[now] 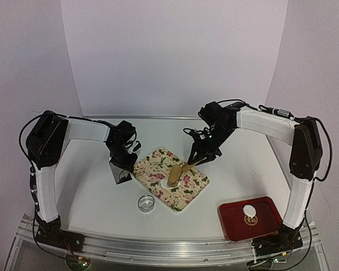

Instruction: Roll out the dumpling wrappers from the dough

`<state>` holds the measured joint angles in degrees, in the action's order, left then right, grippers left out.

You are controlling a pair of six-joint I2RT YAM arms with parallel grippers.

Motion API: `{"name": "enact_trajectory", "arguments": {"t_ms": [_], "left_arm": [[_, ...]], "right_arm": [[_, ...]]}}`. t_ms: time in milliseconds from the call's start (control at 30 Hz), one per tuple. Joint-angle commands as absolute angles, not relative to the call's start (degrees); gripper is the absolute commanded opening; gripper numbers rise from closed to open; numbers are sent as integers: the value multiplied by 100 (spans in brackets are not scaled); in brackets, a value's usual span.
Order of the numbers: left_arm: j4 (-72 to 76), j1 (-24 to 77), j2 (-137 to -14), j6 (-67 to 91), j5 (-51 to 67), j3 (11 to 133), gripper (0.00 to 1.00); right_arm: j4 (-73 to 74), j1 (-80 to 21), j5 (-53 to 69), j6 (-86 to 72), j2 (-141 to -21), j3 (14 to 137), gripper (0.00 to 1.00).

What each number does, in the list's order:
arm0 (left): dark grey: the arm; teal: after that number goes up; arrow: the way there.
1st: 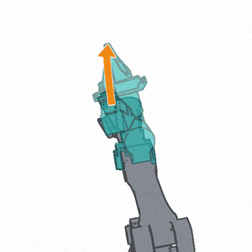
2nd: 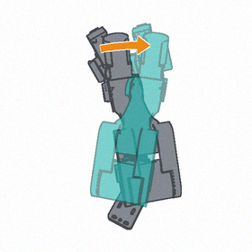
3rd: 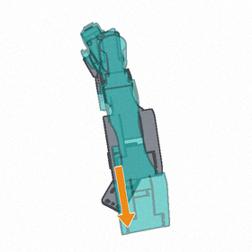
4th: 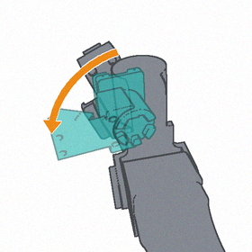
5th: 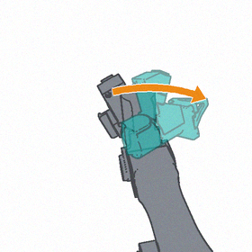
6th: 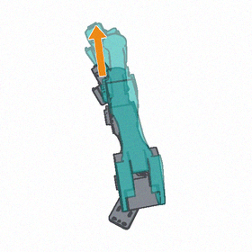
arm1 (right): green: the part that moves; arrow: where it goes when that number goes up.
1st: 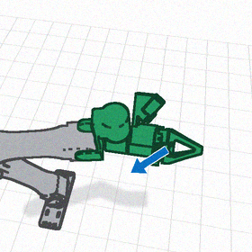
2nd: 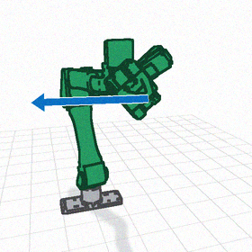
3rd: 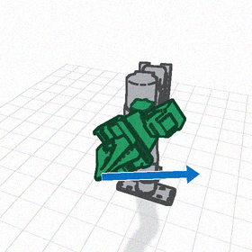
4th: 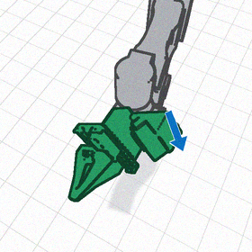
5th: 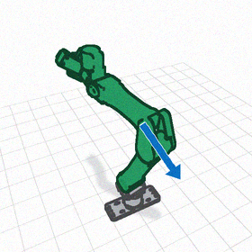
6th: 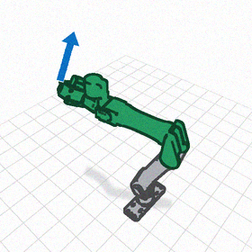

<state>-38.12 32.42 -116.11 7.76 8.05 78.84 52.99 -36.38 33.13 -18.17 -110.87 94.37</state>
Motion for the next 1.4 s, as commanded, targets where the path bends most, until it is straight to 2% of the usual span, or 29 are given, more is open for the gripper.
{"name": "enact_trajectory", "arguments": {"t_ms": [0,333,633,867,1367], "left_arm": [[-4146,3175,-11694,393,56,8040,0],[-4343,3173,-11869,285,-107,8380,0],[-4426,3173,-11909,265,-99,8538,0],[-4425,3199,-11922,211,-53,8591,0],[-4421,3199,-11999,204,-62,8628,0]], "right_arm": [[5495,-3621,3270,-1870,-10558,9547,0],[5581,-3862,2808,-1228,-10759,9279,0],[5788,-3946,2551,-1240,-10803,9618,0],[5795,-3943,2854,-1445,-10870,10070,0],[5851,-3946,2313,-1301,-11447,9477,0]]}}
